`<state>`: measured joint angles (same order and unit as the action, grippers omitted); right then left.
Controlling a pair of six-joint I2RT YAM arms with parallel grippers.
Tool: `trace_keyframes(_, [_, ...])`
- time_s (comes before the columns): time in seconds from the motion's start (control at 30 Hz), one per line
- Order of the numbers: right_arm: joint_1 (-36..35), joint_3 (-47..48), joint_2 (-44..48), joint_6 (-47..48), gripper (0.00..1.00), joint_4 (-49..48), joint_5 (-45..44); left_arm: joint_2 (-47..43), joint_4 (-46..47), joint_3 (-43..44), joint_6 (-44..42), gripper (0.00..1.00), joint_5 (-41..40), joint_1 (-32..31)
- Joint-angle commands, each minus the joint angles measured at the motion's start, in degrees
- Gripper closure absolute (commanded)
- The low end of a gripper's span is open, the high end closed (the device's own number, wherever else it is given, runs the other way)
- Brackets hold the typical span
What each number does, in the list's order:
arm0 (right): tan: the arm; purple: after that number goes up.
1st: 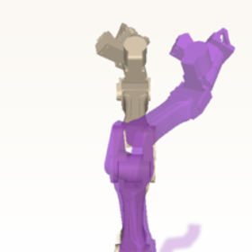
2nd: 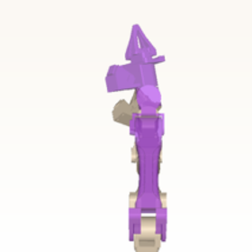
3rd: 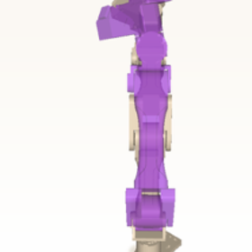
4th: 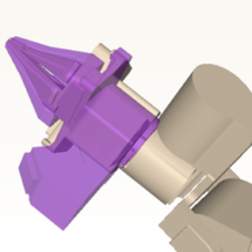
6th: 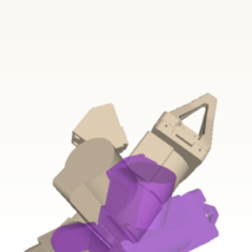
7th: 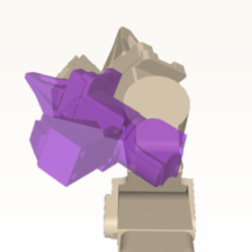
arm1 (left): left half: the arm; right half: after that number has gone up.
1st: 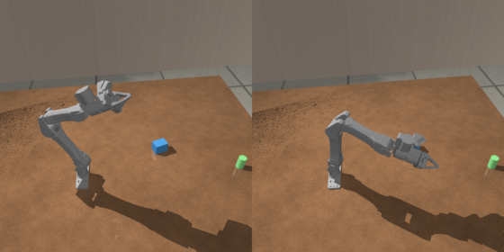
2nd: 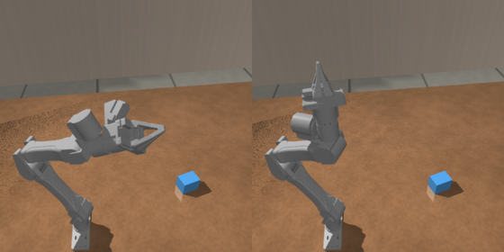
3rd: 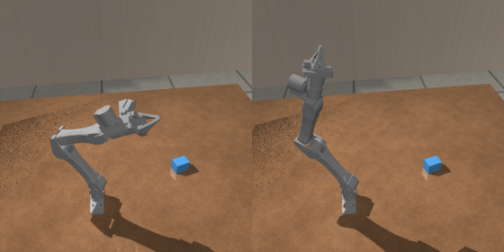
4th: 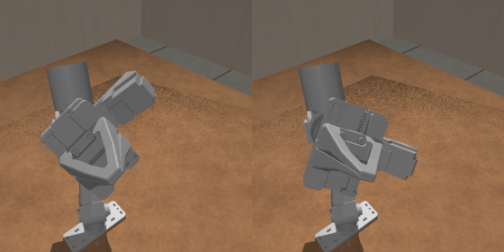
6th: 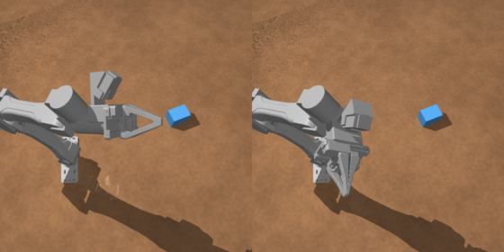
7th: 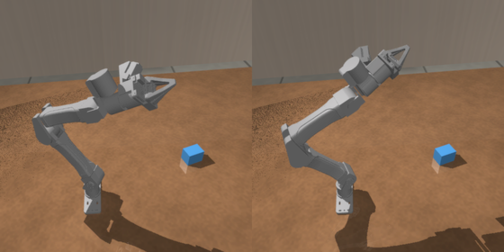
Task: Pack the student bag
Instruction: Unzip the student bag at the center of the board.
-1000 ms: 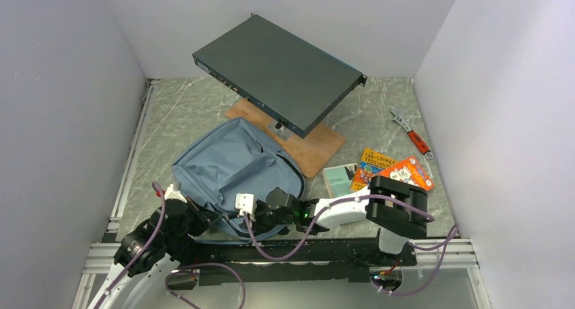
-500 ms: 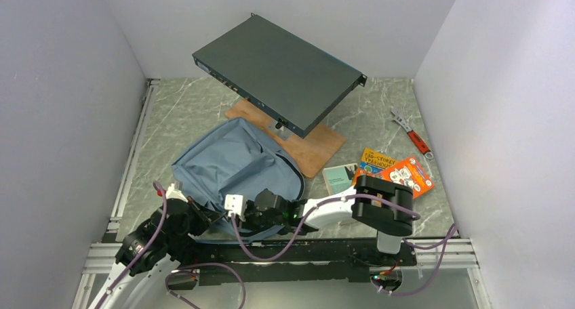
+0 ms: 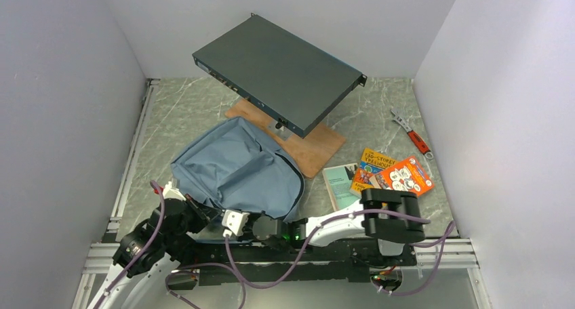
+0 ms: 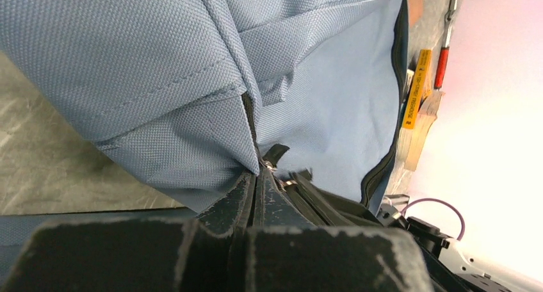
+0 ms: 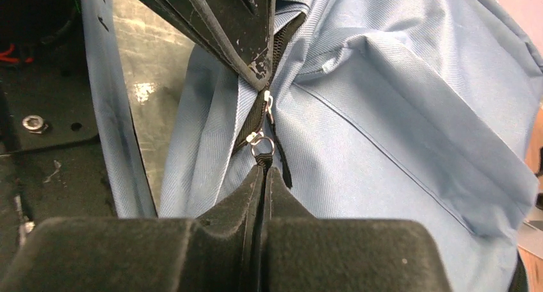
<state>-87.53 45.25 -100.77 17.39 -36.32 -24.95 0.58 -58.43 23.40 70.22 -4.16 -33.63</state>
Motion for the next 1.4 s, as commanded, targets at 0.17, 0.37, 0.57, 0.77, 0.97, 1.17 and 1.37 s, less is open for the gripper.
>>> trace_keyframes(0.17, [-1.0, -0.8, 12.7, -10.7, 1.0, 15.2, -4.8, -4.4, 4.7, 0.1, -3.1, 1.0, -7.4, 0.2])
trace_keyframes(0.37, [-1.0, -0.7, 15.5, -11.5, 1.0, 21.3, -5.4, -3.7, 4.3, 0.9, -3.4, 1.0, -7.9, 0.3])
trace_keyframes(0.57, [-1.1, -0.3, 17.8, -13.8, 1.0, 30.6, -12.6, -1.2, 0.0, 3.5, -0.3, 1.0, -13.3, 0.3])
trace_keyframes(0.77, [-1.3, -3.1, 22.7, -22.8, 1.0, 40.9, -18.5, 5.1, -4.9, 9.0, -1.0, 1.0, -19.4, 0.3])
trace_keyframes(0.97, [-1.4, -4.2, 25.4, -27.9, 1.0, 49.4, -24.5, 6.4, -9.8, 11.7, 2.0, 1.0, -22.9, 0.2])
trace_keyframes(1.17, [-2.0, -4.2, 26.3, -24.6, 1.0, 47.5, -23.9, 5.4, -12.0, 14.0, 2.5, 1.0, -24.7, 0.2])
trace_keyframes(1.37, [-2.9, -5.8, 26.7, -13.0, 1.0, 34.3, -14.2, 3.2, 3.6, 15.9, -21.0, 0.44, -11.2, 0.3])
